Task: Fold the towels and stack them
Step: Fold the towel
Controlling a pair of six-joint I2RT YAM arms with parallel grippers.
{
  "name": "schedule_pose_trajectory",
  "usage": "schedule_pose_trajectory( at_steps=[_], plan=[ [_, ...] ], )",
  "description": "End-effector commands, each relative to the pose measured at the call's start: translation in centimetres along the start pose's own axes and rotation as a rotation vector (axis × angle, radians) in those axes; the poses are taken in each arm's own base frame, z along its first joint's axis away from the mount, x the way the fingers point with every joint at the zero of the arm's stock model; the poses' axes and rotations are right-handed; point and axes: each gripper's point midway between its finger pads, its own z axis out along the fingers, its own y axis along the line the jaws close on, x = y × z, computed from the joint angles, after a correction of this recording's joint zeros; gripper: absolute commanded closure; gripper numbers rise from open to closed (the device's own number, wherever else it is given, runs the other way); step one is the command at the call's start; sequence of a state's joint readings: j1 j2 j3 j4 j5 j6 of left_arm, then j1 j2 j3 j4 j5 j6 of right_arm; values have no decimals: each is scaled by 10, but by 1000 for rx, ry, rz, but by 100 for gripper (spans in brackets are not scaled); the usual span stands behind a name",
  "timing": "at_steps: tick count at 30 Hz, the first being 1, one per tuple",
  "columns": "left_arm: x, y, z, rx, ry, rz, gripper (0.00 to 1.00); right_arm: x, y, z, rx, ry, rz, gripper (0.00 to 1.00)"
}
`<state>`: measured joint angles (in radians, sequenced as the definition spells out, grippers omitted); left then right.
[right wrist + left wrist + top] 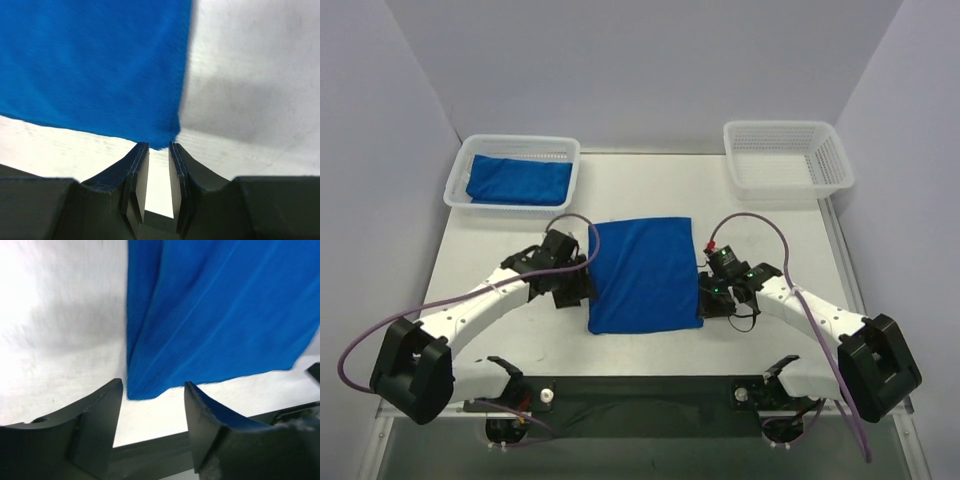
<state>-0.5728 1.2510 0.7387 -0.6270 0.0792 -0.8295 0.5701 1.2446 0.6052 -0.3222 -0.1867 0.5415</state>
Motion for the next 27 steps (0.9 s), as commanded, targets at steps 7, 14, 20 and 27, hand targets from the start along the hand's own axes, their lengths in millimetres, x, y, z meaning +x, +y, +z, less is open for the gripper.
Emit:
schedule_pose_trajectory(
  at_steps=[7, 14, 20, 27],
  plan=[
    [-108, -24, 4, 32, -124, 31, 61, -29, 16, -12, 1, -45, -78, 78],
    [-118, -37, 35, 46, -54, 61, 62, -22, 18, 9, -3, 10, -79, 81],
    [-108, -33, 53, 43, -3, 61, 61, -14, 14, 23, 2, 35, -60, 81],
    [-99, -34, 63, 45, 21, 61, 61, -5, 8, 32, 19, 59, -50, 81]
  ],
)
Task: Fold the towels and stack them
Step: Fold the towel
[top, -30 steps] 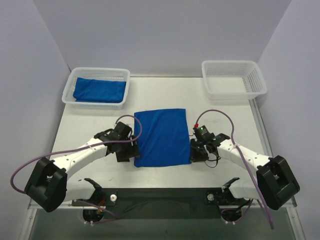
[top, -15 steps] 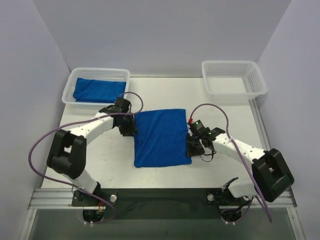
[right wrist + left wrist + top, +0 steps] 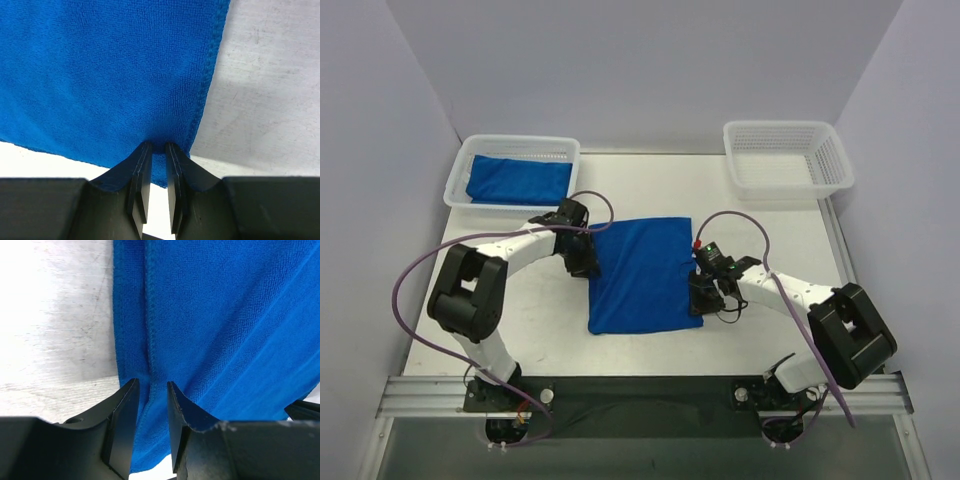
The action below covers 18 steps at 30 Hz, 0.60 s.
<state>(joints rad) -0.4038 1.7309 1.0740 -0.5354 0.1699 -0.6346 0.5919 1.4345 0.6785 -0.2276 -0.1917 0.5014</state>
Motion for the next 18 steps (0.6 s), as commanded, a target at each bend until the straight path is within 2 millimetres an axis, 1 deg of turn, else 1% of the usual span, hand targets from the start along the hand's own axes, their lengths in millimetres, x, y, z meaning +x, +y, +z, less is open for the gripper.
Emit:
schedule_pose_trajectory(
  at_steps=[1, 3, 6, 10, 11, 12, 14, 15, 16, 18],
  plan=[
    [-5, -14, 4, 44, -16, 28, 61, 14, -6, 7, 20, 38, 10, 81],
    [-3, -16, 6, 45, -10, 32, 61, 15, -6, 8, 21, 39, 13, 81],
    [2, -12, 11, 31, 7, 28, 61, 15, -6, 8, 21, 37, 18, 81],
    [6, -10, 11, 27, 10, 27, 62, 17, -8, 8, 23, 40, 18, 81],
    [6, -9, 10, 26, 11, 26, 64, 17, -8, 8, 24, 38, 21, 81],
    [6, -10, 9, 30, 10, 27, 67, 19, -9, 8, 26, 42, 21, 81],
    [6, -10, 7, 34, 4, 28, 77, 19, -9, 9, 26, 42, 23, 81],
    [5, -11, 6, 35, 1, 29, 80, 20, -10, 9, 28, 42, 24, 81],
    [5, -11, 6, 37, 1, 31, 86, 20, -10, 9, 29, 44, 26, 81],
    [5, -12, 5, 39, 2, 32, 90, 22, -11, 10, 32, 47, 30, 81]
  ],
)
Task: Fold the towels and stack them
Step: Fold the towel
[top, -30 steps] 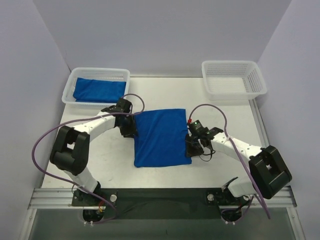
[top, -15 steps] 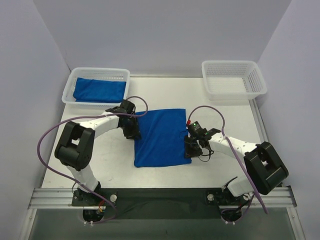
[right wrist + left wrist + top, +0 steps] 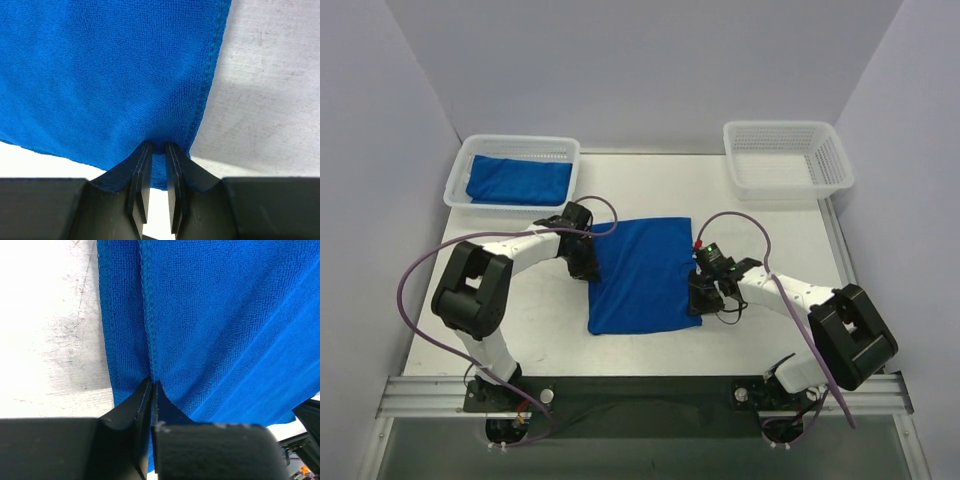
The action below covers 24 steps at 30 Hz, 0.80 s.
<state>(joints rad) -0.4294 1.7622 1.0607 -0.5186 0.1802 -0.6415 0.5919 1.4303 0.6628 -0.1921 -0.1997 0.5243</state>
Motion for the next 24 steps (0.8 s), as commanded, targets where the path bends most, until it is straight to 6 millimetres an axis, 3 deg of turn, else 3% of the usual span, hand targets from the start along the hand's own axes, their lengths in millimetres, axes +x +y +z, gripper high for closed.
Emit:
schedule_pose_trajectory(
  at_steps=[1, 13, 24],
  plan=[
    [-8, -10, -8, 43, -40, 23, 93, 22, -14, 7, 50, 61, 9, 81],
    [-21, 9, -26, -55, -90, 62, 95, 30, -21, 9, 76, 72, 38, 82],
    [-20, 21, -22, -97, -69, 64, 90, 32, -23, 8, 81, 68, 48, 82]
  ],
)
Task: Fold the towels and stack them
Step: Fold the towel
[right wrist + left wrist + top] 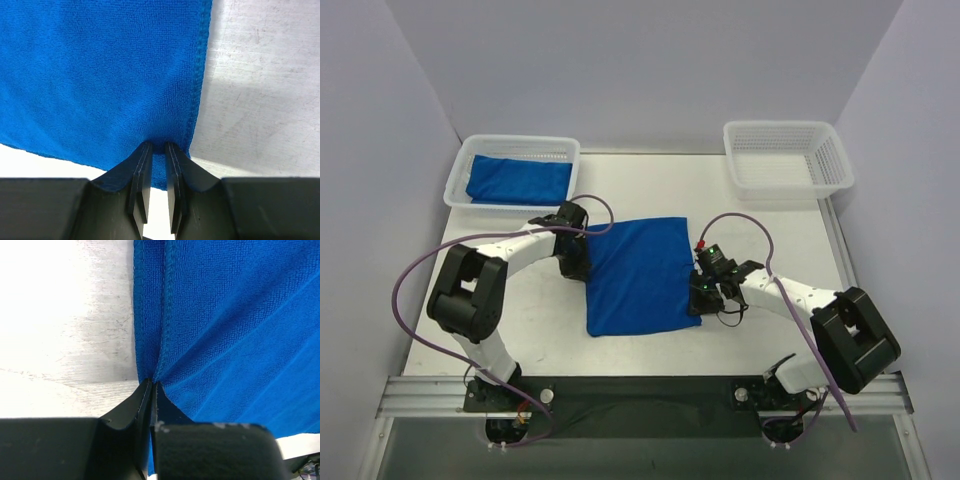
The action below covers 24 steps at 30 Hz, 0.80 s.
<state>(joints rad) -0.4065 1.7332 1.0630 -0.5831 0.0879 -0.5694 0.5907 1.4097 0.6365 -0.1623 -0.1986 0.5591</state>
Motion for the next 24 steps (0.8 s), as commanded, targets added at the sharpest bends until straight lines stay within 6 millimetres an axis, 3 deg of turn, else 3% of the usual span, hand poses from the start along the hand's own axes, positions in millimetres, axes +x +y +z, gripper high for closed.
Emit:
schedule_pose_trajectory(
  at_steps=[1, 4, 5, 8, 10, 15, 19, 24],
  plan=[
    [-13, -3, -11, 6, -33, 16, 84, 31, -24, 6, 92, 86, 14, 82],
    [-16, -5, -16, 16, -47, 10, 70, 30, -24, 6, 91, 83, 14, 81],
    [-22, -7, -20, 21, -66, 8, 61, 29, -23, 6, 90, 80, 13, 81],
    [-40, -10, -32, 37, -119, -3, 45, 30, -23, 7, 92, 88, 10, 81],
    [-58, -14, -39, 49, -164, -3, 41, 32, -25, 8, 94, 97, 9, 81],
    [-104, -26, -43, 86, -250, -27, 41, 31, -24, 9, 94, 99, 4, 81],
    [-126, -37, -34, 105, -276, -25, 51, 31, -22, 10, 88, 105, 0, 81],
    [-135, -35, -11, 78, -250, -32, 54, 31, -23, 10, 88, 105, -4, 81]
  ],
)
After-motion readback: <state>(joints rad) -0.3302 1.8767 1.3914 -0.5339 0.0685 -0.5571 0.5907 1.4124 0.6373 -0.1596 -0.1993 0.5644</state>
